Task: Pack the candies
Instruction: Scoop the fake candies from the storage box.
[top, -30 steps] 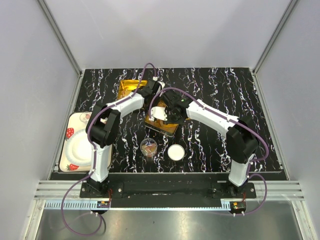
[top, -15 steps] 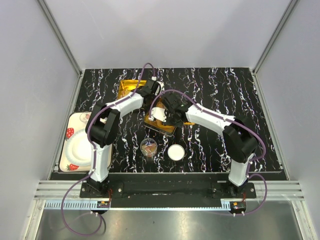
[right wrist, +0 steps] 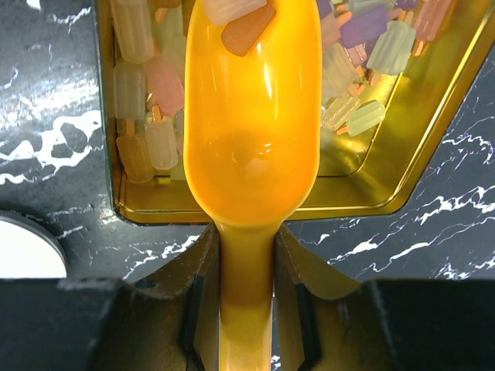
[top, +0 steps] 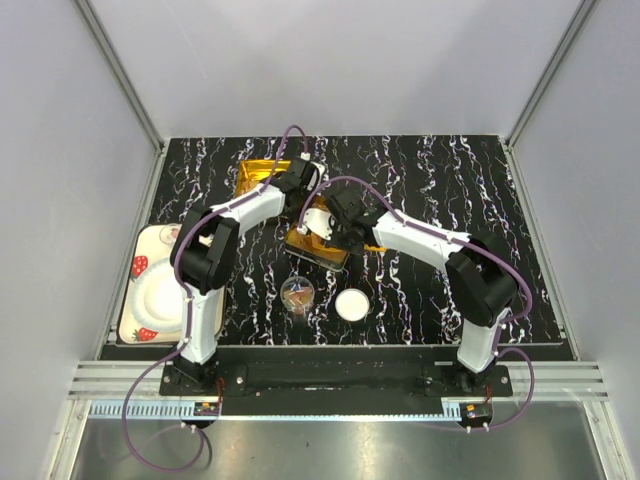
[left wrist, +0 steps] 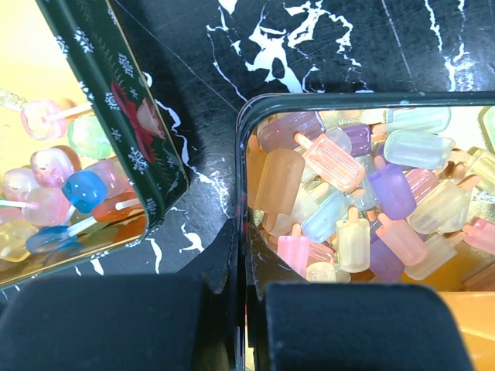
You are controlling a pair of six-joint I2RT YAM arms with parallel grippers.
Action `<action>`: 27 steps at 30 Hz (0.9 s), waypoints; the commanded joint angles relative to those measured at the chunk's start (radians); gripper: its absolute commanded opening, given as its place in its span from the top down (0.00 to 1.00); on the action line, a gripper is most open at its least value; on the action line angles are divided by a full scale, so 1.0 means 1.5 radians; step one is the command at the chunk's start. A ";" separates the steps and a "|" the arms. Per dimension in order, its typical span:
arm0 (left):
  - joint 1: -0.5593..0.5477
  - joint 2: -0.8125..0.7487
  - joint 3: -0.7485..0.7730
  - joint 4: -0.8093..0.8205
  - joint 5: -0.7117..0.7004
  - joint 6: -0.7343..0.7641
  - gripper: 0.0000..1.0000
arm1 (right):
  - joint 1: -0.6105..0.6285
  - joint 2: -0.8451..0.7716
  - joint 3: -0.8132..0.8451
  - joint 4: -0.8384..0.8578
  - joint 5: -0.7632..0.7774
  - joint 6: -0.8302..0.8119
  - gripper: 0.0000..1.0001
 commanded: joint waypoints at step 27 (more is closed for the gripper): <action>-0.007 -0.015 0.009 0.062 0.025 -0.014 1.00 | -0.080 -0.090 -0.119 0.128 -0.217 0.063 1.00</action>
